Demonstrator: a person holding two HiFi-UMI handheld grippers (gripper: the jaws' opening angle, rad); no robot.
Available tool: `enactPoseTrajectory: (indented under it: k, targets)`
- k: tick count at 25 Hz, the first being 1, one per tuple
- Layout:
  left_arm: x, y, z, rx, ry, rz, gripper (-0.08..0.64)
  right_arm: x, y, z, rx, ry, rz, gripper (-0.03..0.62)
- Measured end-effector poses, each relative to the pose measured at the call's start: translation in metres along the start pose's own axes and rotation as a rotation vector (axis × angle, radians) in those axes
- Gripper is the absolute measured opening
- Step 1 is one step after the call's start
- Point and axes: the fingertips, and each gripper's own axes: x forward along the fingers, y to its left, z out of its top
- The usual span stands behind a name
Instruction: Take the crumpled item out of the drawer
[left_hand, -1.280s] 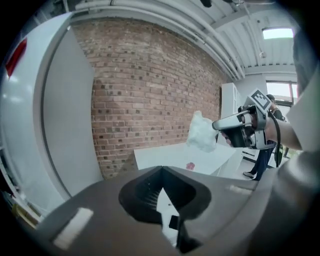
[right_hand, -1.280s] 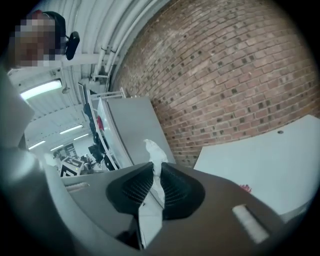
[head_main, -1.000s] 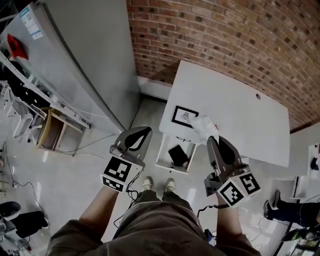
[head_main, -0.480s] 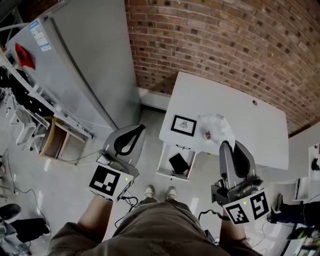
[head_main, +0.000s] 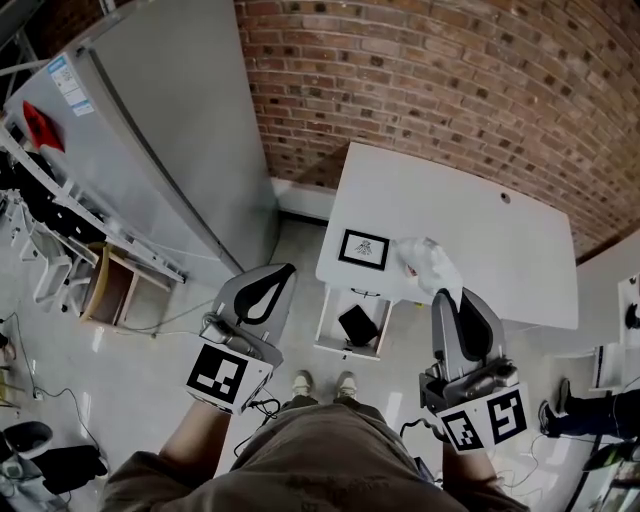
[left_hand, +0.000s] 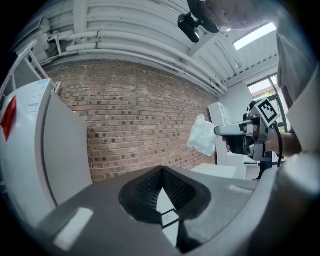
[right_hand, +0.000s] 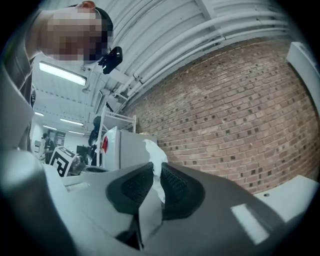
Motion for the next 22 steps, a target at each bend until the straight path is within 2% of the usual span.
enactPoseTrajectory:
  k: [5,10,22]
  targets:
    - [0.004,-0.004,-0.017,-0.010,0.037,-0.013,0.000,-0.001,-0.002,-0.020,-0.017,0.052,-0.003,0.074]
    - [0.009,-0.010,-0.036,-0.017,0.064,-0.030,0.000,0.003,0.003,-0.045,-0.022,0.132,0.028,0.074]
    - [0.015,-0.019,-0.040,0.006,0.073,-0.054,0.000,0.007,0.001,-0.071,-0.001,0.210,0.043,0.074]
